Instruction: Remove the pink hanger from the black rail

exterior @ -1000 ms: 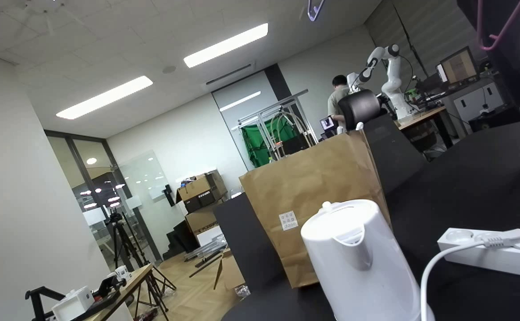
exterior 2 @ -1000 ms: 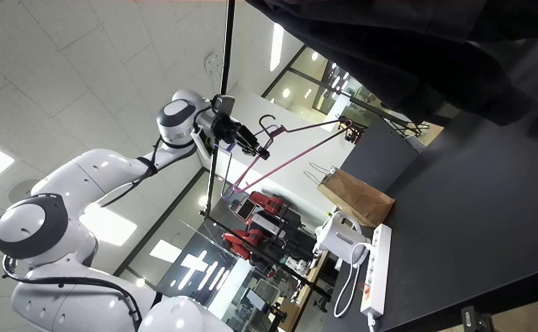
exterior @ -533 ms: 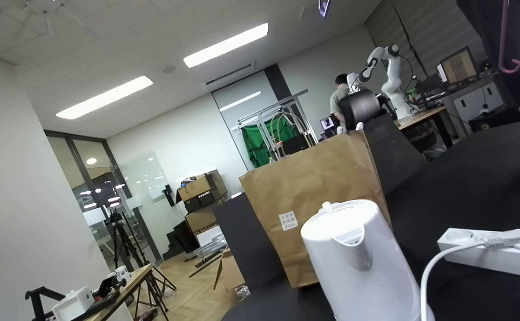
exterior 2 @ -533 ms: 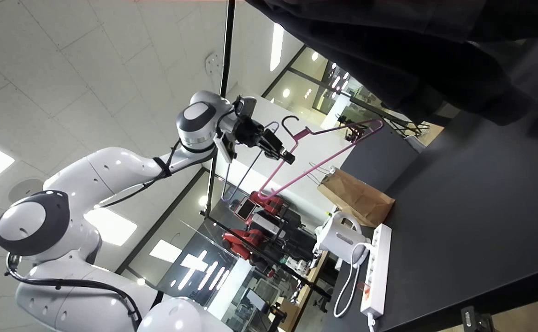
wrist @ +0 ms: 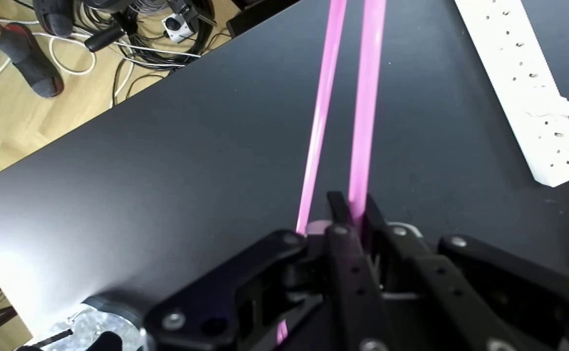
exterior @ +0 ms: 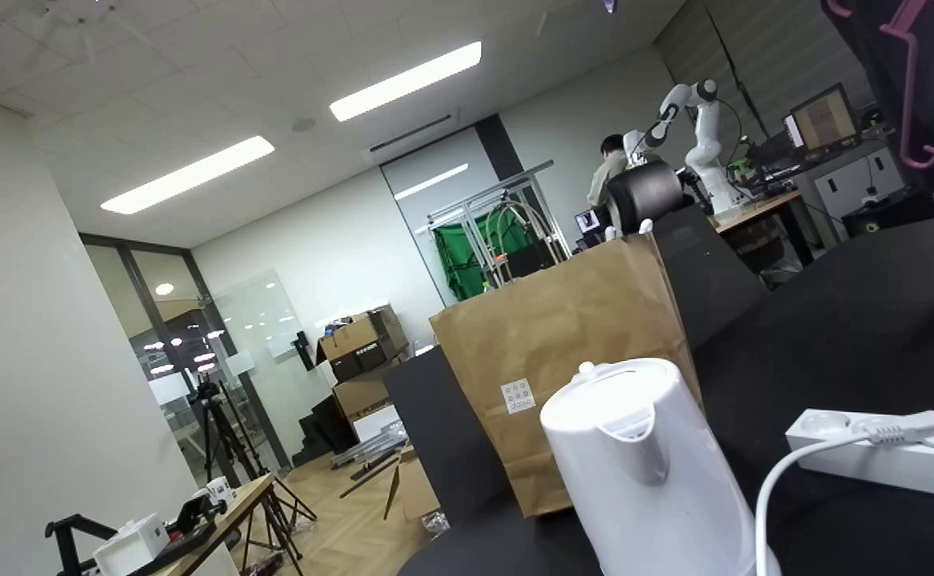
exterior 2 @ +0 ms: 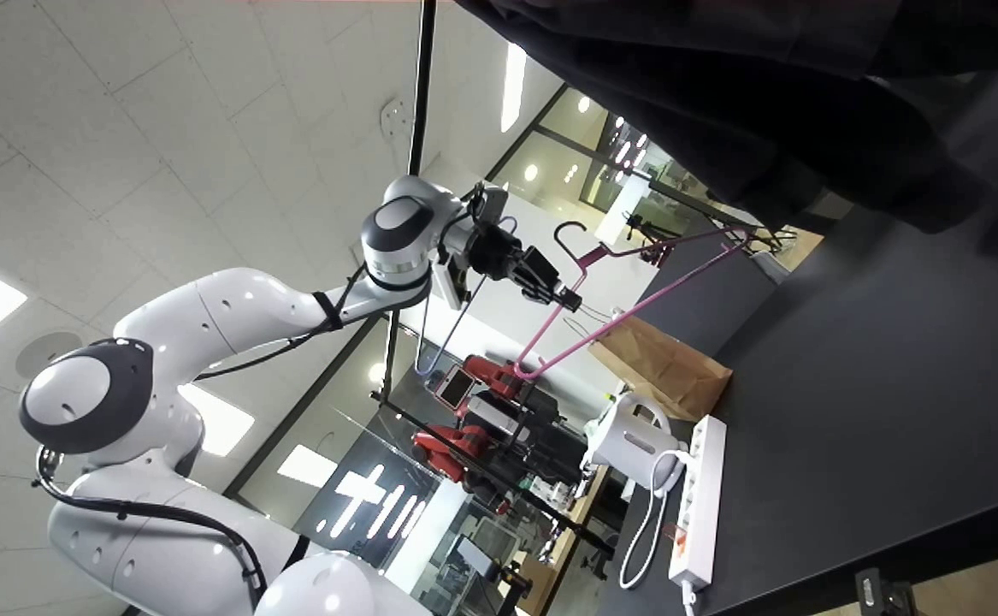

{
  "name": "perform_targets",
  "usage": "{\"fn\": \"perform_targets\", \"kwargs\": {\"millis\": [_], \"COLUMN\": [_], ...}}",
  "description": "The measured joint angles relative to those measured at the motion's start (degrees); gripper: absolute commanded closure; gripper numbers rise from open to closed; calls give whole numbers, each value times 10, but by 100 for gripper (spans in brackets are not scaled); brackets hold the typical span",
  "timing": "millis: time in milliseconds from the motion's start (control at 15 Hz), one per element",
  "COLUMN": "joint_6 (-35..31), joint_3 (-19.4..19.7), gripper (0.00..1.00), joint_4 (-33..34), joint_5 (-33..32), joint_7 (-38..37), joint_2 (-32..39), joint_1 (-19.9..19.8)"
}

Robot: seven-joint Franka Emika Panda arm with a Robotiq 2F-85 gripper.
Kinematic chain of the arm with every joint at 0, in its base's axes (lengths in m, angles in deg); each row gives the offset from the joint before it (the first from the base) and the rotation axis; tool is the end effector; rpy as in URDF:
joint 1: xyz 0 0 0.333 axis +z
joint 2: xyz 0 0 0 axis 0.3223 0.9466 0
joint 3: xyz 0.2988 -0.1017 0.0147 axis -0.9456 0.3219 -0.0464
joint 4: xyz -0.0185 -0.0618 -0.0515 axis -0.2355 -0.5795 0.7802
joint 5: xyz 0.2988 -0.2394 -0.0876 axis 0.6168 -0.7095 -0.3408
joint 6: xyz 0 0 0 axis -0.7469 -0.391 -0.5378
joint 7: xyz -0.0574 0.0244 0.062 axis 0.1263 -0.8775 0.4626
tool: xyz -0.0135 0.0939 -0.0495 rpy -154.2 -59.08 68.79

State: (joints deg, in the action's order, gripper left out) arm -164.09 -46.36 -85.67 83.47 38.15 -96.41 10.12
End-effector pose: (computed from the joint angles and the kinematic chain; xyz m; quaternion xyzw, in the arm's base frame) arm 0.4749 -0.1245 0.4613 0.9730 -0.2196 -0.0602 0.0387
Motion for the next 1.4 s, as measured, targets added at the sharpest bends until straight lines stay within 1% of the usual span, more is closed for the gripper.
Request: {"fn": "perform_targets", "kwargs": {"millis": [200, 267, 467, 533, 733, 933, 1067, 1200, 1333, 1400], "joint_6": [0, 0, -10, -33, -133, -228, -279, -331, -372, -381], "joint_3": [0, 0, 0, 0, 0, -1, -1, -1, 2, 7], "gripper": [92, 98, 98, 98, 98, 98, 98, 98, 98, 92], "joint_4": [0, 0, -1, -5, -34, -65, -80, -90, -93, -91], "joint_5": [0, 0, -1, -4, -12, -24, -35, -61, -99, -129], "joint_7": [0, 0, 0, 0, -4, -11, -16, -32, -64, -89], "joint_2": [-3, -3, -1, 1, 14, 41, 65, 97, 135, 156], "joint_1": [0, 0, 0, 0, 0, 1, 2, 2, 2, 5]}}
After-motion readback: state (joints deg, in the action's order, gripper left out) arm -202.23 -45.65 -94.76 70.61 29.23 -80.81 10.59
